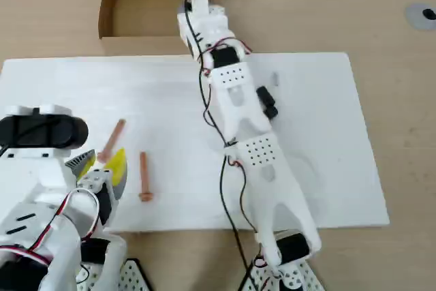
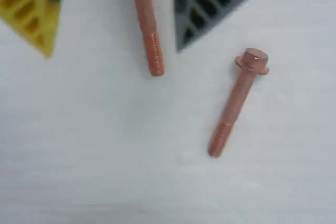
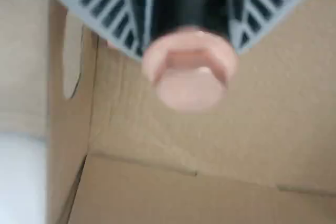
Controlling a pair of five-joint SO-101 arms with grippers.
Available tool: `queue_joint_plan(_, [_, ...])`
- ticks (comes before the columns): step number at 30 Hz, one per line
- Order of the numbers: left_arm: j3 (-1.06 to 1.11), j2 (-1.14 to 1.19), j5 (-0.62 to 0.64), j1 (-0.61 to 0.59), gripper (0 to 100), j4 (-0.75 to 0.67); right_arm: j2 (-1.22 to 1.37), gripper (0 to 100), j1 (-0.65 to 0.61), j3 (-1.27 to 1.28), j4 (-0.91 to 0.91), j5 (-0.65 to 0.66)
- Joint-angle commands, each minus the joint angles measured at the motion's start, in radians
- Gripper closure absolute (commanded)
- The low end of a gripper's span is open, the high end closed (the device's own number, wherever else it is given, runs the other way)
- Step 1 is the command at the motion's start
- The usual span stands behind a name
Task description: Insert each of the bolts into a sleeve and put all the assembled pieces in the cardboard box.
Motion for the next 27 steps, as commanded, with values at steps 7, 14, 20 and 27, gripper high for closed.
queue_joint_plan(7, [0.003,0.004,-0.009,-0.008,84,-0.020,-0.022,98.9,-0.048,0.021,-0.126,0.009])
queue_joint_plan(14, [-0.006,-0.002,-0.009,-0.008,87,-0.020,-0.019,98.8,-0.079,0.044,-0.126,0.009])
queue_joint_plan(20, [-0.006,-0.002,-0.009,-0.008,88,-0.021,-0.016,98.6,-0.067,0.041,-0.127,0.023])
queue_joint_plan(27, [-0.006,-0.002,-0.009,-0.008,88,-0.021,-0.015,96.2,-0.058,0.041,-0.118,0.072])
